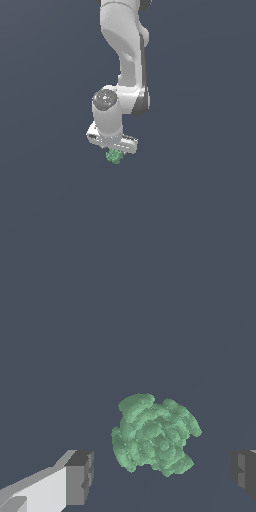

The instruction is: Pick up the object and move it to a goal position.

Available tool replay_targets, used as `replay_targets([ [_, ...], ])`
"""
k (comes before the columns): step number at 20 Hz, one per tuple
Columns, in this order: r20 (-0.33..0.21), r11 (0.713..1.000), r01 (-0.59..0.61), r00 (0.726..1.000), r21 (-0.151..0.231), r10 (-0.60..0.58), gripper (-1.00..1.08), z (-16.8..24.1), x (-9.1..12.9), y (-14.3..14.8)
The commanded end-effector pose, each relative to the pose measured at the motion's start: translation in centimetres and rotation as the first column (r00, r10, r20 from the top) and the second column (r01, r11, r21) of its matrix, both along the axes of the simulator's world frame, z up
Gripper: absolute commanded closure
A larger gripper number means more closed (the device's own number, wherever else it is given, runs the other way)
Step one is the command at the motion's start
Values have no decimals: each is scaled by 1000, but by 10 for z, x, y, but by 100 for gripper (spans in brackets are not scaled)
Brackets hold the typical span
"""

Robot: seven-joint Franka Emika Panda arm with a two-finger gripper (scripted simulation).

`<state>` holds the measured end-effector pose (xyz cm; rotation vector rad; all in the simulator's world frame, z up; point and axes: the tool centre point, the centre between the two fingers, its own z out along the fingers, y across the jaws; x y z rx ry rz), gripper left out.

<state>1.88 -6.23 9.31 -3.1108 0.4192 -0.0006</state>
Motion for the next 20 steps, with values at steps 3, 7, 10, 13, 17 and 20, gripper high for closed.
replay_targets([
  [3,-1,1000,9,1000,-2,-9,-92,-3,0,-3],
  [7,-1,1000,10,1000,-2,-10,-92,-9,0,-3],
  [10,-1,1000,11,1000,-2,-11,-92,-22,-1,-4],
  [13,-1,1000,12,1000,-2,-12,-92,-39,-1,-4],
  [17,-1,1000,14,1000,-3,-14,-92,-52,-1,-4],
  [20,-1,1000,14,1000,-3,-14,-92,-54,0,-4],
])
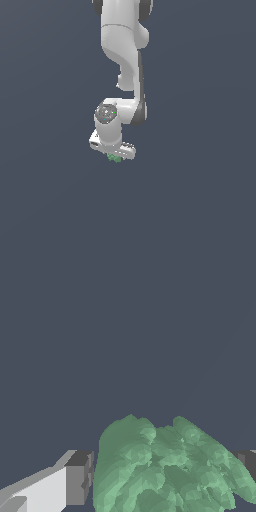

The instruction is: Pick up the object and move it to a goal position.

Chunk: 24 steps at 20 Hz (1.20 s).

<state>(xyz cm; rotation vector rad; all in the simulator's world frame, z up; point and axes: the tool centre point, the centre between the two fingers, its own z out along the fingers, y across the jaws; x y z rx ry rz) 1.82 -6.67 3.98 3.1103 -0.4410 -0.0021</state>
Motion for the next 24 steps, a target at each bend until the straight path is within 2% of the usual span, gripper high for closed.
replay_targets([
  [1,1,1000,0,1000,0,0,108,-1,1,0],
  [15,2,1000,0,1000,0,0,108,1,1,7],
  [19,2,1000,0,1000,0,0,108,4,-1,26],
  [24,2,1000,0,1000,0,0,108,12,-3,68],
])
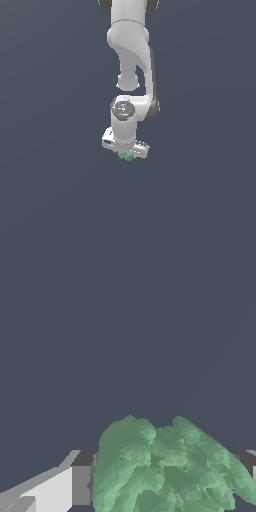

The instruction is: Pick up the object and move it to a goal position.

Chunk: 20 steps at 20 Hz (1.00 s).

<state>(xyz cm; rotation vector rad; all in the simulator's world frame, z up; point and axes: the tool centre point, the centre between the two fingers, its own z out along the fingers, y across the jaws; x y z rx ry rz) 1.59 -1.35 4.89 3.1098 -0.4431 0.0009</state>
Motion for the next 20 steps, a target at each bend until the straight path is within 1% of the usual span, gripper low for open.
replay_targets([
  [1,0,1000,-1,1000,0,1,108,5,-1,25],
  [9,0,1000,-2,1000,0,2,108,22,-6,124],
  [12,0,1000,-2,1000,0,2,108,28,-6,156],
  [16,0,1000,-1,1000,0,1,108,33,-6,187],
  [20,0,1000,-1,1000,0,1,108,36,-6,206],
])
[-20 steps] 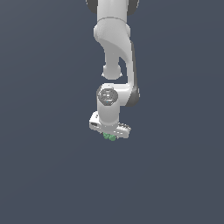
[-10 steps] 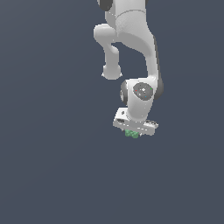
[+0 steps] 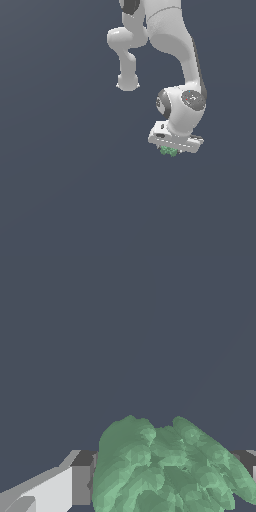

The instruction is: Pick up the object and move it to a goal position.

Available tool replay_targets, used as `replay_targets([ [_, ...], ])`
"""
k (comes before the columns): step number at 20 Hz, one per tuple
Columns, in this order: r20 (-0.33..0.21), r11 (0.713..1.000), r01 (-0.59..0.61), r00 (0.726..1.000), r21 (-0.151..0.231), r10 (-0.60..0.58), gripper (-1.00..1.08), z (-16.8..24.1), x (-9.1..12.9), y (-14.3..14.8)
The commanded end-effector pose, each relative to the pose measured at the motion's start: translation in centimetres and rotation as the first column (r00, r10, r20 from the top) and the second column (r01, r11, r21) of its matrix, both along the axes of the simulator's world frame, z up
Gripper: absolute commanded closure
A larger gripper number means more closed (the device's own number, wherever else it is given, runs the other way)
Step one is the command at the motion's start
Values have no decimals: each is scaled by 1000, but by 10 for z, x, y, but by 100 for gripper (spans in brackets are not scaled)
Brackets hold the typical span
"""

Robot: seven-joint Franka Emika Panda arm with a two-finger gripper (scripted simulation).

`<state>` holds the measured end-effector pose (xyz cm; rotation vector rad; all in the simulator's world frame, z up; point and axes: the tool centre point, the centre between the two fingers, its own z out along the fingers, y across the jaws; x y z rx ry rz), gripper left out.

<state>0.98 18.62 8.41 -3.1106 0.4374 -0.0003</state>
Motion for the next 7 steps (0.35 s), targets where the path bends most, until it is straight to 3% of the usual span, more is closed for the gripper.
replay_targets([
  [1,0,1000,2,1000,-1,-2,108,2,1,9],
  [7,0,1000,2,1000,-1,-2,108,2,2,9],
])
